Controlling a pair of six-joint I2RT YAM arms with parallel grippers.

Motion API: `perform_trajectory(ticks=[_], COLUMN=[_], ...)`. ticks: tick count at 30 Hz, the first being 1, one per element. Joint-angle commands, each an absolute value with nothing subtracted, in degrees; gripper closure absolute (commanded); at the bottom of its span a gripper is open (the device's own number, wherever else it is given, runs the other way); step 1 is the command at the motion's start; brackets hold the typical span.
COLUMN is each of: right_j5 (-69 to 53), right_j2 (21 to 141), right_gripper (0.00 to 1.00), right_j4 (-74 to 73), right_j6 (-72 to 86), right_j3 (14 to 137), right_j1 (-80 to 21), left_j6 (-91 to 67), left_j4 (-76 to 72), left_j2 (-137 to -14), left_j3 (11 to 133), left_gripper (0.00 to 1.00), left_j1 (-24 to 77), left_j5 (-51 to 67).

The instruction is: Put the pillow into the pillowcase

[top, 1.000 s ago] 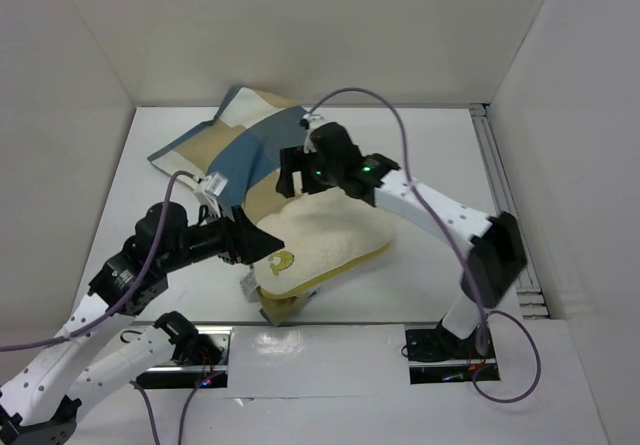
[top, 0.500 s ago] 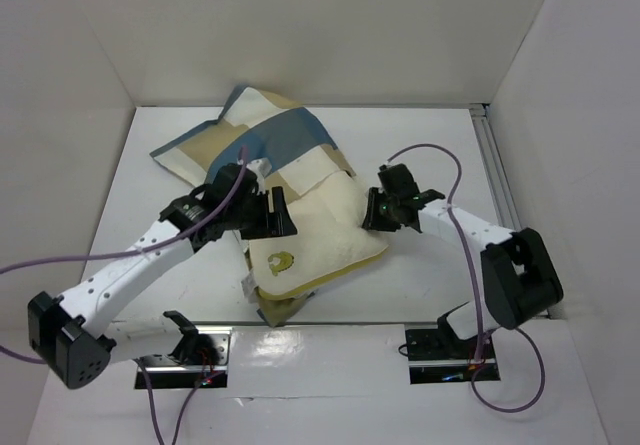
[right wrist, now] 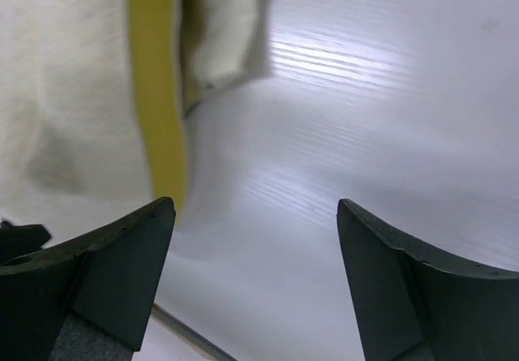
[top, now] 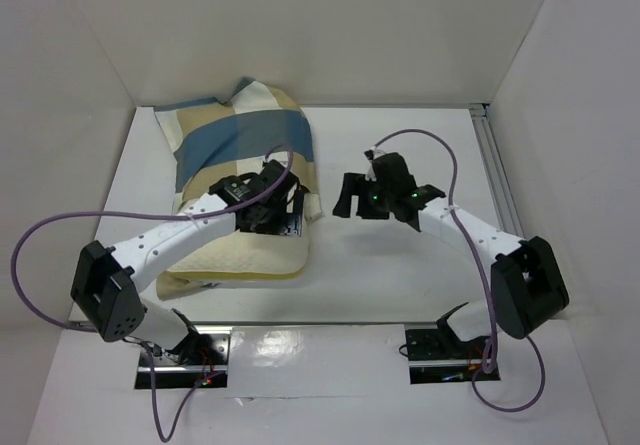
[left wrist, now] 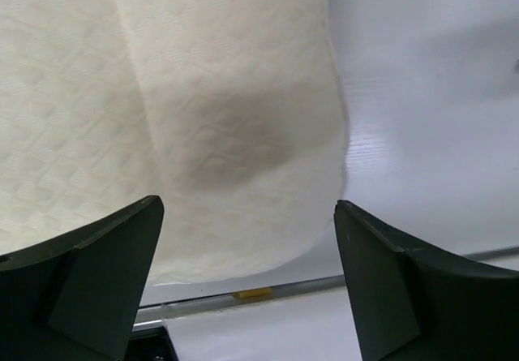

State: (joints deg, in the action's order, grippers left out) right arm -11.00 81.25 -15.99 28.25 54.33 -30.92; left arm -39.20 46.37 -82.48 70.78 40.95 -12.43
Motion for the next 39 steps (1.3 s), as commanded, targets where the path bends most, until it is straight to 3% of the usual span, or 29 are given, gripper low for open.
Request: perform_trajectory(ticks=[1, 9, 11, 12, 13, 19, 32, 33, 35, 36, 37, 39], right_j5=[-13.7, -18.2, -19.5, -20.7, -21.6, -28.1, -29.1, -29.1, -26.6, -25.8, -25.8, -27.2], right_j2=[79.4, 84.8, 87.0, 89.5, 90.9, 102.0, 122.0, 123.1, 125.7, 126.2, 126.2, 124.2], right_gripper=[0.12, 0.11, 0.1, 0.1, 0.08, 0.06, 0.06, 0.11, 0.34, 0.54, 1.0, 1.0], right_j4=[-16.9, -11.4, -9.1, -8.1, -6.4, 3.0, 10.6, 11.2, 12.4, 12.4, 11.3, 8.6], right_j6=[26.9, 26.9, 26.9, 26.9, 27.6, 32.5, 39.6, 39.6, 39.6, 39.6, 39.6, 37.3], right_j3=[50.0, 49.1, 50.2, 51.5, 52.3, 60.3, 79.1, 80.1, 82.3, 83.3, 84.5, 87.7], right_j1=[-27.1, -24.9, -24.9, -24.9, -24.9, -24.9, -28.7, -29.3, -29.3, -29.3, -29.3, -28.7], left_j6=[-38.6, -38.1, -38.1, -38.1, -38.8, -35.0, -32.6, -32.6, -32.6, -32.6, -32.6, -33.7], left_j4=[49.2, 43.1, 44.0, 45.9, 47.1, 47.8, 48.4, 48.4, 48.4, 48.4, 48.4, 48.4], left_j2=[-84.6, -101.1, -103.4, -103.4, -102.9, -91.2, -88.9, -88.9, -88.3, -88.3, -88.3, -88.3], left_j3=[72.0, 77.2, 80.3, 81.4, 82.5, 85.8, 90.6, 90.6, 90.6, 90.6, 90.6, 92.1], left_gripper=[0.0, 0.03, 0.49, 0.81, 1.0, 1.0, 1.0, 1.0, 1.0, 1.0, 1.0, 1.0], left_j1=[42.5, 43.0, 40.7, 39.9, 39.1, 31.1, 25.4, 25.4, 25.4, 24.9, 24.9, 24.2], left_j5=[-20.9, -20.2, -19.0, -19.0, -19.7, -15.5, -8.4, -7.9, -7.4, -7.4, -7.4, -7.4])
